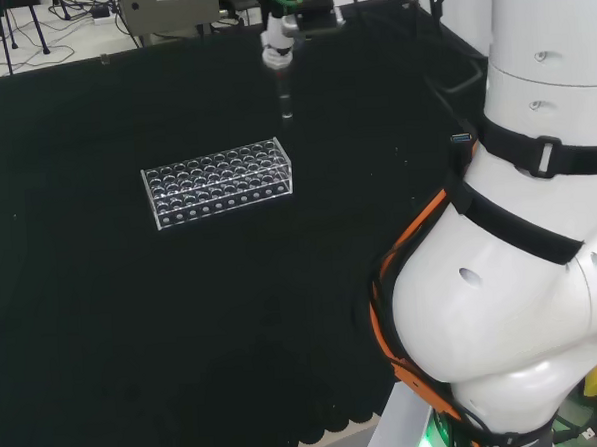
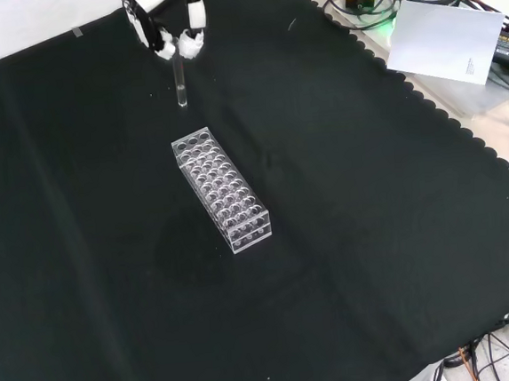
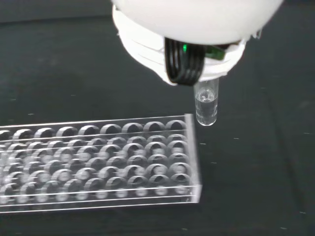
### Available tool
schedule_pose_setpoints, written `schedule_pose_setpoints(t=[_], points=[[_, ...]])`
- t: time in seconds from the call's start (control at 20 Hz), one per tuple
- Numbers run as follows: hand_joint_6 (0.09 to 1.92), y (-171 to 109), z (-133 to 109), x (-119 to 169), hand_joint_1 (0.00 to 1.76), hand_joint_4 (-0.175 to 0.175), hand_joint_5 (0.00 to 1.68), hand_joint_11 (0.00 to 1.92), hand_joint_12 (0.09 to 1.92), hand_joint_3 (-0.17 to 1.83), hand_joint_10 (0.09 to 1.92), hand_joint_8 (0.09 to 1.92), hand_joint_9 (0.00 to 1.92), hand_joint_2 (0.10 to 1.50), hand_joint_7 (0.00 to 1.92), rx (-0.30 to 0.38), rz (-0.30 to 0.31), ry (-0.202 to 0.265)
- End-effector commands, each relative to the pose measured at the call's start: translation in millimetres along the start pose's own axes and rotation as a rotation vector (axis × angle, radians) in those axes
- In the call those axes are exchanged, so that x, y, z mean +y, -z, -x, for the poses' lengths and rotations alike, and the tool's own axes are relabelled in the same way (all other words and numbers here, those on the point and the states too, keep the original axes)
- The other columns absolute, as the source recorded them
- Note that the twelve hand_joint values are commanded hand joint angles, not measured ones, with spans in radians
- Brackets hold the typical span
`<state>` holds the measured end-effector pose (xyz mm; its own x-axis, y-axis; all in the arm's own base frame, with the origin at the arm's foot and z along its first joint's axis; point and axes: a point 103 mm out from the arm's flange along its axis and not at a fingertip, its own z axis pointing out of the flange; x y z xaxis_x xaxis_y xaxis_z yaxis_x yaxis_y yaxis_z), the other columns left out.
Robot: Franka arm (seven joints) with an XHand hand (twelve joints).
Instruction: Shake the test tube.
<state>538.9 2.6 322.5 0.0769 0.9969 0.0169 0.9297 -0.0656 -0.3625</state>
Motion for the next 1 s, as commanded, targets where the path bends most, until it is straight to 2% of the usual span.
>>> schedule_pose_setpoints(t=[0.05,0.3,0.45,1.0], points=[[0.51,0.7,-40.6,9.2,1.44,-0.175,1.35,1.18,1.07,0.76,0.20,0.69,1.46,0.54,1.41,0.030,0.006,0.081],[0.51,4.2,-62.9,17.0,1.44,-0.175,1.35,1.18,1.07,0.76,0.20,0.69,1.46,0.54,1.41,0.039,0.011,0.126],[0.51,4.5,-63.8,21.1,1.44,-0.175,1.36,1.18,1.07,0.76,0.20,0.69,1.47,0.54,1.41,0.032,0.011,0.128],[0.51,-0.2,-12.5,25.0,1.44,-0.175,1.36,1.18,1.07,0.76,0.20,0.68,1.47,0.54,1.41,-0.011,-0.015,0.029]])
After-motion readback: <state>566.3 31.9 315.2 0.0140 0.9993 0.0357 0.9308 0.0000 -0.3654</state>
